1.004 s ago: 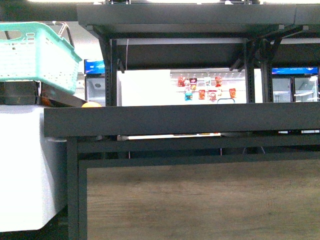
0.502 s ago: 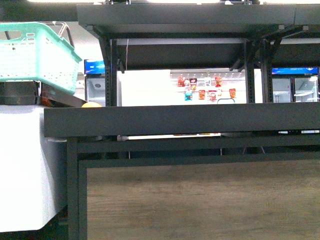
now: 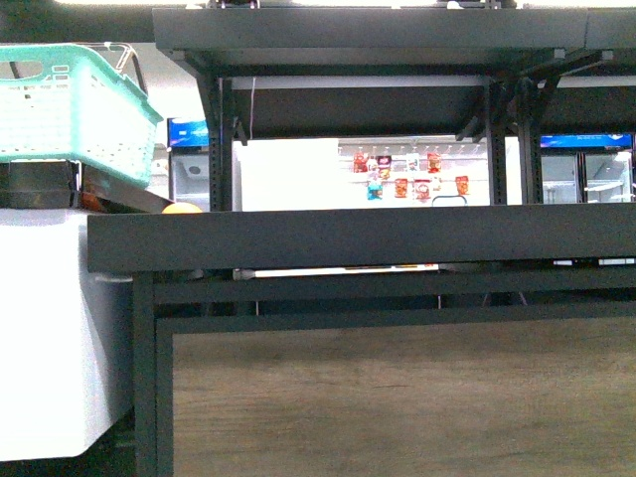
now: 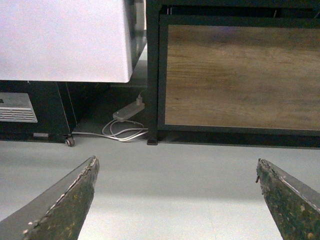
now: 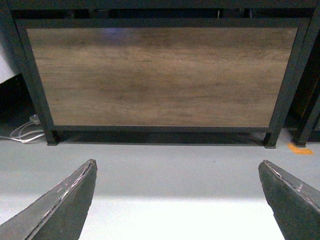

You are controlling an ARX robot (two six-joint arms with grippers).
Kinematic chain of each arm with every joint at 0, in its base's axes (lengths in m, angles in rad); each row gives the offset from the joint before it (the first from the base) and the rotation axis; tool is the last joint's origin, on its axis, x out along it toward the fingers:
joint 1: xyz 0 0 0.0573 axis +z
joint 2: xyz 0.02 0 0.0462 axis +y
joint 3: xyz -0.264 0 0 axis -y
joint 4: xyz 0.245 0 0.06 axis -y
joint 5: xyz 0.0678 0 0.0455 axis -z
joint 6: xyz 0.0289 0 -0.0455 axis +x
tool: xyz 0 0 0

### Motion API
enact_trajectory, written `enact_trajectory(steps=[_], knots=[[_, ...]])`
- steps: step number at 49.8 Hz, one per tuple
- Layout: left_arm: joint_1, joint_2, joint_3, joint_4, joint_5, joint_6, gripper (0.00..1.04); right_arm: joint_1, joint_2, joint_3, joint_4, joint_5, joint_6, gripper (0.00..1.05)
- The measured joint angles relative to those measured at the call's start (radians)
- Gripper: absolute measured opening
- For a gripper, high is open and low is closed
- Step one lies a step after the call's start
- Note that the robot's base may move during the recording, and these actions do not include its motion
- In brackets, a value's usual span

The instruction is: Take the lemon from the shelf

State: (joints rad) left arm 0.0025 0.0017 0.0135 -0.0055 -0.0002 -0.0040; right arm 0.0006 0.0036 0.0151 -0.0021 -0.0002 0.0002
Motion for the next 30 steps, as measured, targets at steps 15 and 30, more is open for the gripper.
enact_trajectory(steps=[15,30], knots=[[0.0,0.0,0.0,0.0,0.0,0.0,0.97,0.0,0.0,0.0,0.0,0.0,0.0,0.97],[0.0,0.0,0.0,0.0,0.0,0.0,0.97,0.0,0.0,0.0,0.0,0.0,0.0,0.97]])
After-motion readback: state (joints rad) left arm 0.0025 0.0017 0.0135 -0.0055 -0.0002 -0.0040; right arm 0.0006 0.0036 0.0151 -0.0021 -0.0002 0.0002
